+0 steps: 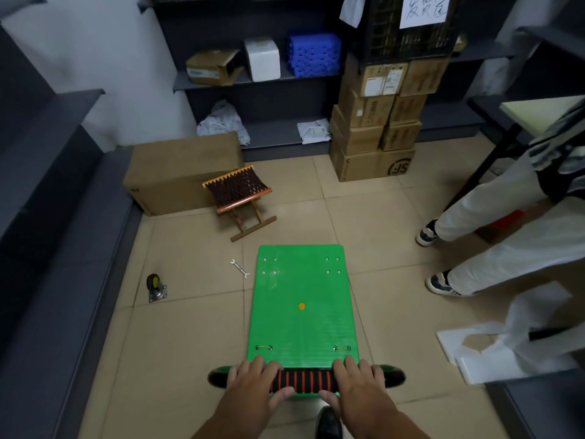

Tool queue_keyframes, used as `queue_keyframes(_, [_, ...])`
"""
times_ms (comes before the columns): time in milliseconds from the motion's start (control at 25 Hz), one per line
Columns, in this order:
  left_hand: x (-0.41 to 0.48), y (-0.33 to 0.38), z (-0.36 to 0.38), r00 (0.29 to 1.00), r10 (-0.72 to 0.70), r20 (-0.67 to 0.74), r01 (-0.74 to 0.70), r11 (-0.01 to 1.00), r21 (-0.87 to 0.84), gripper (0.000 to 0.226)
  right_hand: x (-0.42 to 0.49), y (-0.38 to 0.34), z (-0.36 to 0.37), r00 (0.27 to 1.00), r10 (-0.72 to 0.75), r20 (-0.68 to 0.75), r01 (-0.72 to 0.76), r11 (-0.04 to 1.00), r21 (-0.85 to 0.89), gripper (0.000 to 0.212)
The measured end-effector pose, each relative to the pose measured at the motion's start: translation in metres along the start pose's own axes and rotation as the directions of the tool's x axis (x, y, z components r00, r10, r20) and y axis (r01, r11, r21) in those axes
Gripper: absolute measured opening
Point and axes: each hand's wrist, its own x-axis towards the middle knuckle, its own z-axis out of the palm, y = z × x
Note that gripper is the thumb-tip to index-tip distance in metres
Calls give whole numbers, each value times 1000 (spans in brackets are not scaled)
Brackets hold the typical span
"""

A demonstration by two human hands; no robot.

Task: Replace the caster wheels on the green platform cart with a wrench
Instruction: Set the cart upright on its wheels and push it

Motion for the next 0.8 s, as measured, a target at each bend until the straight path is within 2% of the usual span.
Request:
queue_keyframes(160, [46, -3, -27, 1000, 4, -30, -2, 999, 44, 102, 54, 14, -15, 998, 12, 63, -14, 1000, 23, 54])
queue_keyframes(240, [67, -4, -37, 997, 25, -74, -21, 998, 53, 103, 76, 19, -27, 990, 24, 139, -25, 1000, 5, 74])
queue_keyframes(320, [84, -5, -46, 996, 27, -91, -24, 999, 38, 103, 98, 21, -37, 990, -22, 142, 27, 999, -29, 102])
queue_keyframes(360, [92, -6, -50, 995, 33, -92, -29, 999, 38, 102, 106, 21, -41, 982, -36, 183, 40, 999, -15, 109])
queue_keyframes(600, [114, -17, -48, 986, 78, -149, -70, 996, 57, 101, 127, 22, -48, 975, 2, 221, 4, 1000, -27, 101])
queue_keyframes(800, [98, -20, -35, 974, 116, -195, -106, 993, 58, 94, 106, 15, -42, 971, 19, 239, -8, 999, -48, 102])
